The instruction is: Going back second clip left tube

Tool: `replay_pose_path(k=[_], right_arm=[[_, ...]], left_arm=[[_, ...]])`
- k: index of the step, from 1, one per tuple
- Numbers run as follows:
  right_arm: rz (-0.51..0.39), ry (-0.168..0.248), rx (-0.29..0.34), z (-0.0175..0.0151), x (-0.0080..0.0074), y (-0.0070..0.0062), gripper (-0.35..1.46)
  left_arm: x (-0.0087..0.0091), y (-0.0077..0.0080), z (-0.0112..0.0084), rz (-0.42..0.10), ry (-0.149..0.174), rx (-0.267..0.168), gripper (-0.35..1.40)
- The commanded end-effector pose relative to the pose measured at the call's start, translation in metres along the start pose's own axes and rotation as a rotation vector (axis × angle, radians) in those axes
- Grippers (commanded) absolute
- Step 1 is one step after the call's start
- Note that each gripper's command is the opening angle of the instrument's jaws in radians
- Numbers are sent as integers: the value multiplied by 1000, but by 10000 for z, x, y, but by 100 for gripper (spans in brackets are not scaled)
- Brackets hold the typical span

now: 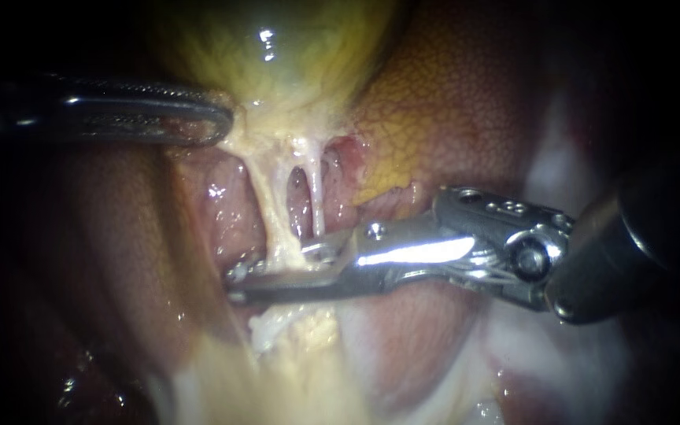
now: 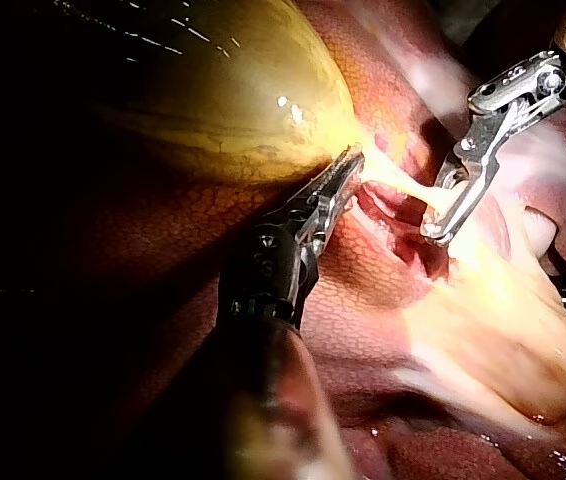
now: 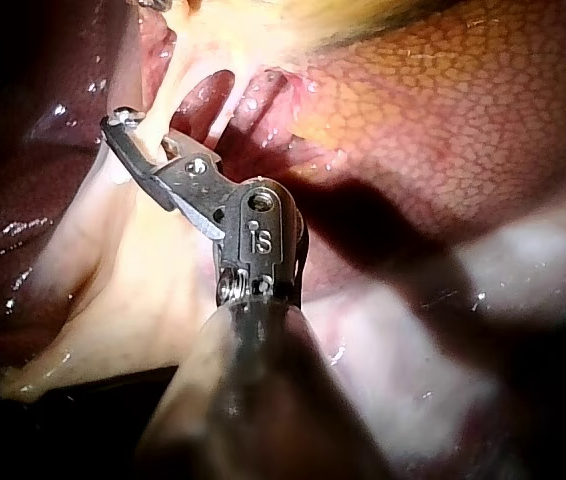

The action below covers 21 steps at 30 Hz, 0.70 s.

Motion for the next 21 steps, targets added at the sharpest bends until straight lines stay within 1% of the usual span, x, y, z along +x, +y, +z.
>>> replay_pose_path(k=[1, 2, 3, 5, 7, 10, 11, 12, 14, 16, 18, 21], right_arm=[[3, 1, -1, 0, 0, 1, -35], [-9, 1, -1, 1, 0, 1, -23], [-45, 0, -1, 3, -1, 3, -6], [-117, -1, -1, 7, -1, 7, 20], [-143, 1, -8, 10, -3, 12, 31], [-242, 10, -34, 11, -7, 18, 39], [-302, 9, -47, 11, -8, 21, 41], [-339, 9, -60, 11, -10, 23, 42], [-435, 7, -96, 8, -12, 26, 45], [-493, -2, -122, 5, -13, 26, 47], [-570, -30, -167, -1, -13, 25, 49], [-642, -88, -207, -11, -14, 21, 49]], left_arm=[[0, 0, 0, 0, 0, 0, -35], [0, 0, 0, 0, 0, 0, -35], [0, 0, 0, 0, 0, 0, -35], [0, 0, 0, 0, 0, 0, -35], [0, 0, 0, 0, 0, 0, -35], [0, 0, 0, 0, 0, 0, -35], [0, 0, 0, 0, 0, 0, -35], [0, 0, 0, 0, 0, 0, -35], [0, 0, 0, 0, 0, 0, -35], [0, 0, 0, 0, 0, 0, -35], [0, 0, 0, 0, 0, 0, -35], [0, 0, 0, 0, 0, 0, -35]])
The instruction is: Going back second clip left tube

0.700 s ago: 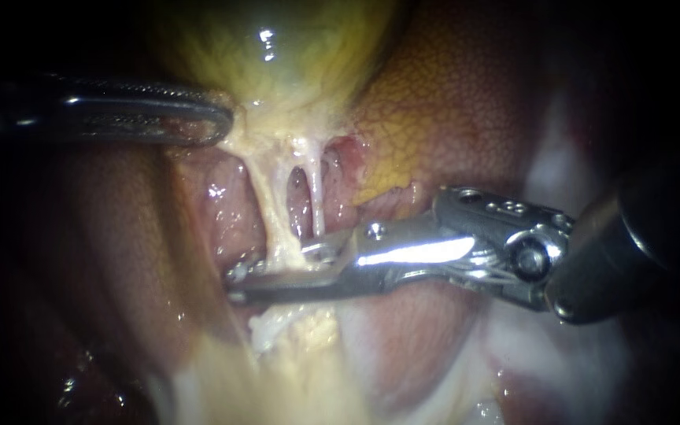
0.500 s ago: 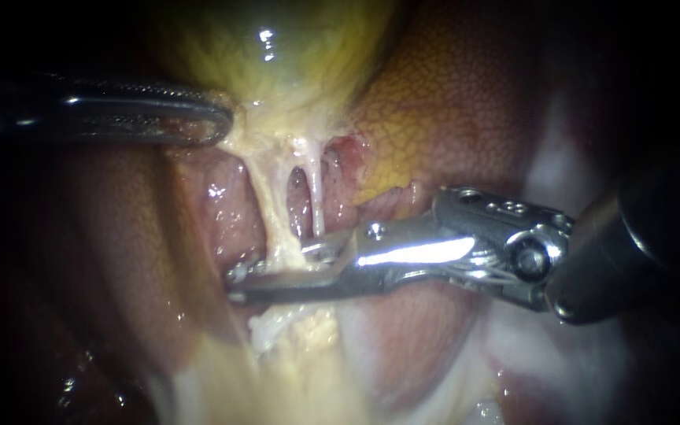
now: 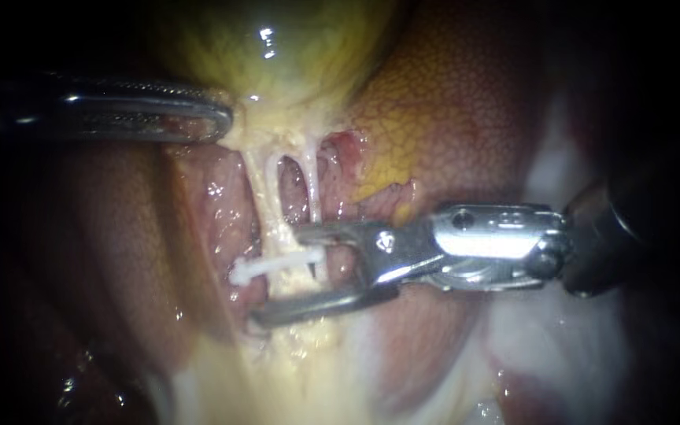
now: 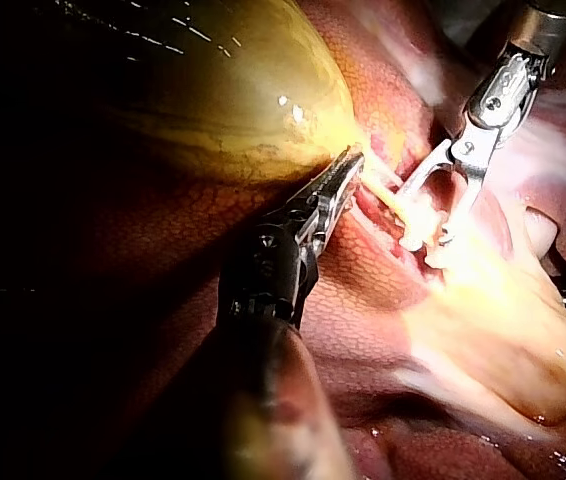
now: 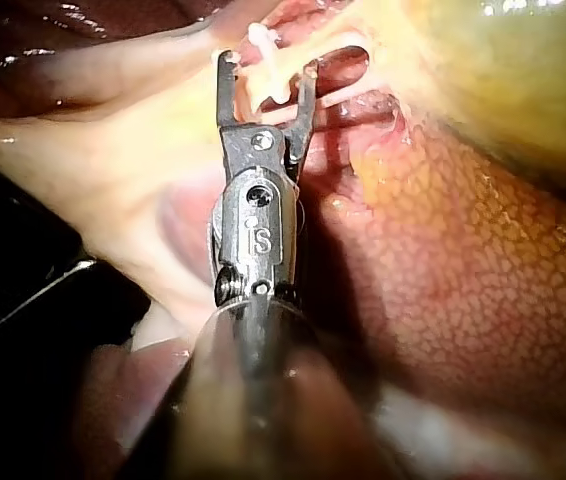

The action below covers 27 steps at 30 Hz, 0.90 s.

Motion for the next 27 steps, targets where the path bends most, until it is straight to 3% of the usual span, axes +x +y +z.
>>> replay_pose_path(k=[1, 7, 16, 27], right_arm=[[-23, -21, -2, -5, 0, 0, 49], [-114, -40, -15, -49, 8, -3, 49], [-144, -50, -34, -123, 29, -7, 49], [-146, -62, -28, -138, 23, -9, 48]], left_arm=[[0, 0, 0, 0, 0, 0, -35], [1, 0, -1, 0, 0, 1, -35], [1, 0, -1, 0, 0, 1, -35], [1, -1, 8, 1, -1, -5, -35]])
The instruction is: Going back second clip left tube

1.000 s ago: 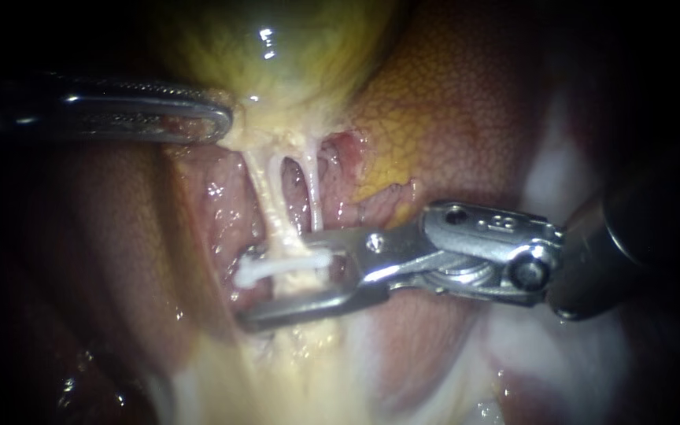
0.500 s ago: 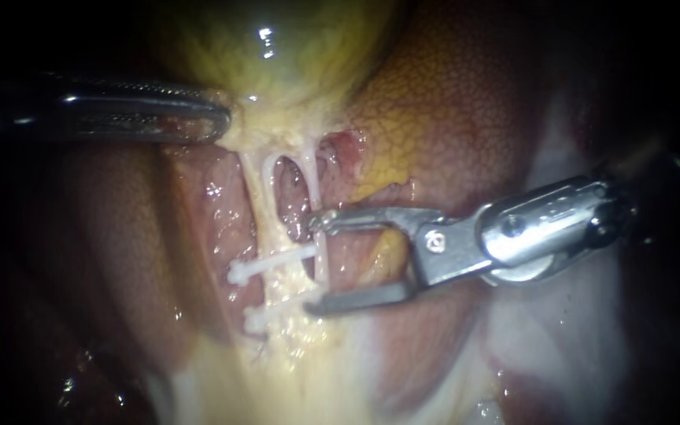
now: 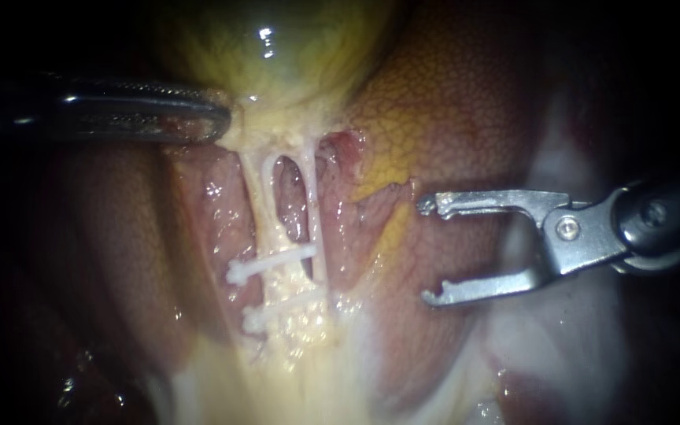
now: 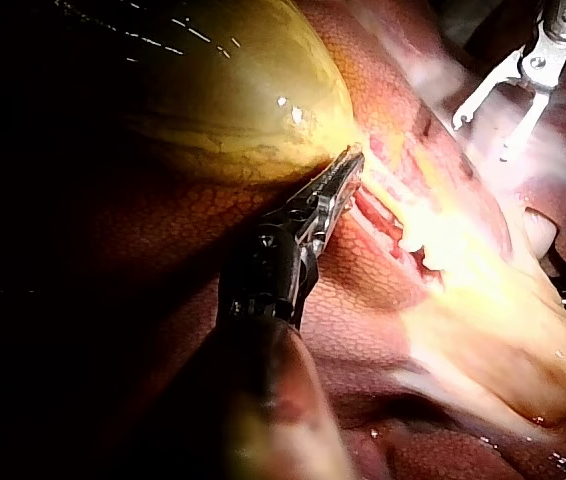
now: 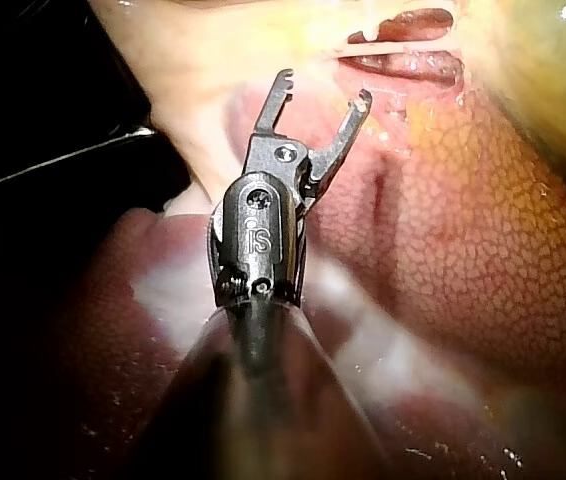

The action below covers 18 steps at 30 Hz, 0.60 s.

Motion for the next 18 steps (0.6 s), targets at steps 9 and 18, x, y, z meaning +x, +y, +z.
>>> replay_pose_path(k=[9, 18], right_arm=[[0, 0, 0, -1, 0, 0, 48], [-1, 0, 2, -3, -1, -1, 48]], left_arm=[[15, -1, 42, 7, -4, -2, -35], [26, 6, 63, 9, -9, 5, -35]])
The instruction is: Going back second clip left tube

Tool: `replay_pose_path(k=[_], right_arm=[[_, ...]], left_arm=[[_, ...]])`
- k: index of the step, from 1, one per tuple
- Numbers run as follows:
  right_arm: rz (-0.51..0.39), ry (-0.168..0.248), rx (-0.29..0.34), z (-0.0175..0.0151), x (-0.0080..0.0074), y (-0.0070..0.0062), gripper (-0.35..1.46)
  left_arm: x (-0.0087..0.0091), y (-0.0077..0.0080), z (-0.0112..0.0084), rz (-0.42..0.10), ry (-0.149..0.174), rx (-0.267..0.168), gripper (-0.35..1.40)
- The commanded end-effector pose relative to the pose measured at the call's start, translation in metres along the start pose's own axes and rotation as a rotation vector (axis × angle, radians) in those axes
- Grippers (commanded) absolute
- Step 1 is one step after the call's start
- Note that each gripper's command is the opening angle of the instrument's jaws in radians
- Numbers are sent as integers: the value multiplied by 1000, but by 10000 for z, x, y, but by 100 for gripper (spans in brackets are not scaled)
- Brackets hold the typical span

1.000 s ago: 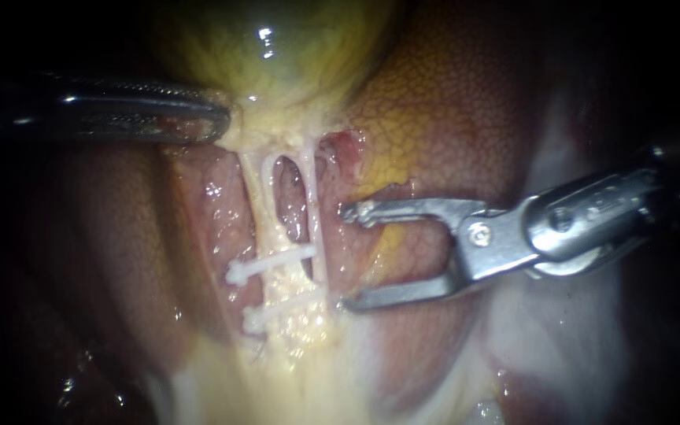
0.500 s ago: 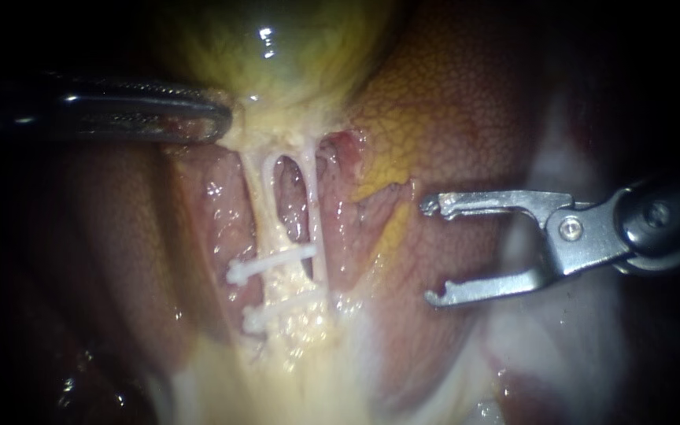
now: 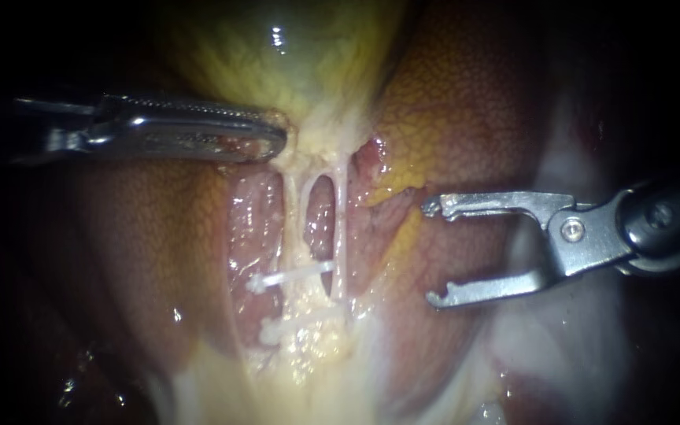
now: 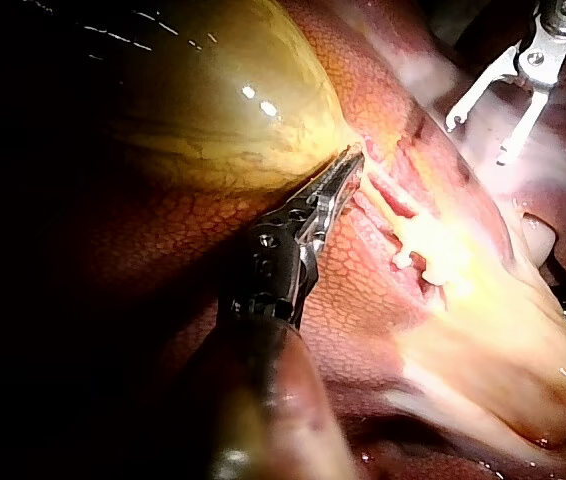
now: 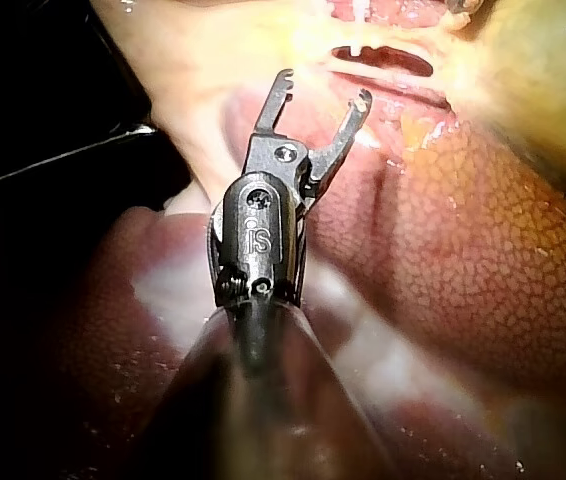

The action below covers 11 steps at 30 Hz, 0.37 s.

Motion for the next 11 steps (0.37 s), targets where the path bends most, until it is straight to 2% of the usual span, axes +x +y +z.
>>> replay_pose_path(k=[1, 11], right_arm=[[0, 0, 0, 0, 0, 0, 48], [0, 0, -1, 1, 0, 0, 48]], left_arm=[[0, 1, 0, 0, -1, 2, -35], [-1, 1, -3, 0, -1, 4, -35]])
